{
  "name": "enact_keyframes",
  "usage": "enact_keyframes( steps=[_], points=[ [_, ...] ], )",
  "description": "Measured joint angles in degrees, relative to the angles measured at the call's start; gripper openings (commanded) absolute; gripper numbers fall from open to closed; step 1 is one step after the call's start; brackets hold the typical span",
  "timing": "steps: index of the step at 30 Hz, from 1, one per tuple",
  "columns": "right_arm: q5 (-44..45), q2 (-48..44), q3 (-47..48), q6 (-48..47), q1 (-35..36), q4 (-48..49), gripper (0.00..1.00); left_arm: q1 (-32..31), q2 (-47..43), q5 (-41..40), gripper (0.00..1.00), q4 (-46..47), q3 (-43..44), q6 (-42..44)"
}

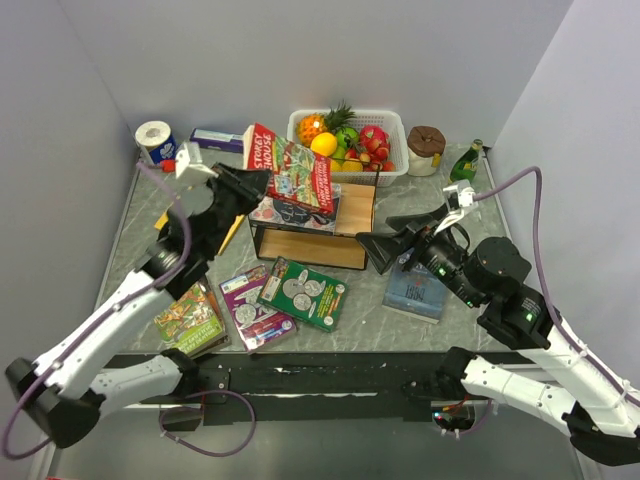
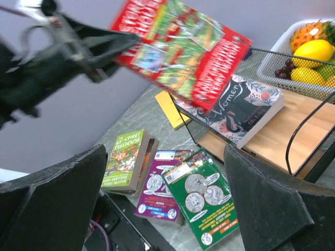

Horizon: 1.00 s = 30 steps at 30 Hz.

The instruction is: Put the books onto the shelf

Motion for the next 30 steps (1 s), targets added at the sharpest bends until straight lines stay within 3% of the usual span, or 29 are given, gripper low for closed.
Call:
enact_keyframes(
  steps=[4, 13, 30],
  points=[
    [1.1, 0.0, -0.9, 0.0, 0.0, 1.4, 0.99, 6.5, 6.3, 11.6, 0.01, 2.9, -0.1, -2.6],
    [2.5, 1.4, -0.9, -0.3, -0.2, 3.5, 0.99, 12.9, 11.6, 30.8, 0.01, 7.8, -0.1, -5.7],
    [2.5, 6.8, -1.9, -0.5, -0.4, 6.3, 0.99, 16.0, 19.2, 32.7, 0.02, 10.1, -4.7, -9.4]
  ],
)
